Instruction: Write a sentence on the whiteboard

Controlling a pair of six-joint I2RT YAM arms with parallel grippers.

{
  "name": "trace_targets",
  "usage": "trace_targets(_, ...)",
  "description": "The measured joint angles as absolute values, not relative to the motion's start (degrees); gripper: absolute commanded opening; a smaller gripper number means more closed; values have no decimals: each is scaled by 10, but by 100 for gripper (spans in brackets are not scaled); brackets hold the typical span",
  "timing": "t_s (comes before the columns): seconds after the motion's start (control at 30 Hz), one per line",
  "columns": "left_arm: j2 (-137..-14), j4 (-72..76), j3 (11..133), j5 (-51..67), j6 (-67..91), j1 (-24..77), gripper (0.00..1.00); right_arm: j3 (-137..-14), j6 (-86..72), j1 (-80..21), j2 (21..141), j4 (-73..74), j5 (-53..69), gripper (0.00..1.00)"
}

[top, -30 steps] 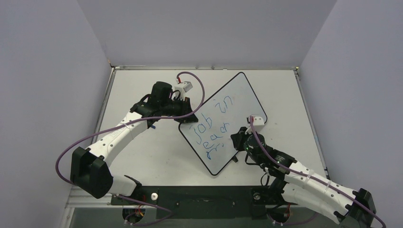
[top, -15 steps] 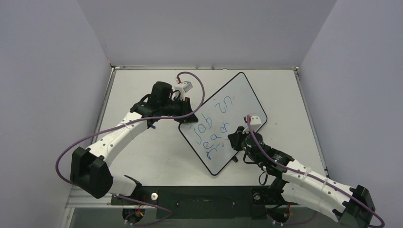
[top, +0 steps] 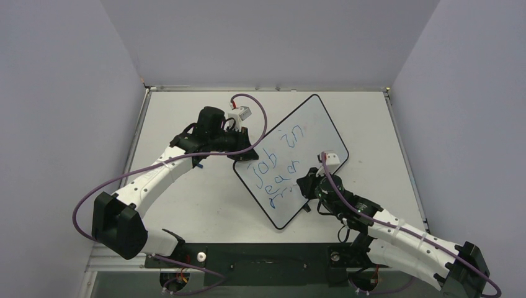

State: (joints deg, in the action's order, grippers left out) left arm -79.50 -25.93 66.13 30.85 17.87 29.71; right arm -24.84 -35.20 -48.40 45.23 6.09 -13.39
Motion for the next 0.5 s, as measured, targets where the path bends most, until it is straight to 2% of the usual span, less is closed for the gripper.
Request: trace_targets(0.5,-795,-259,661,309,178,297,0,-230,-368,-484,440,61,-129,0)
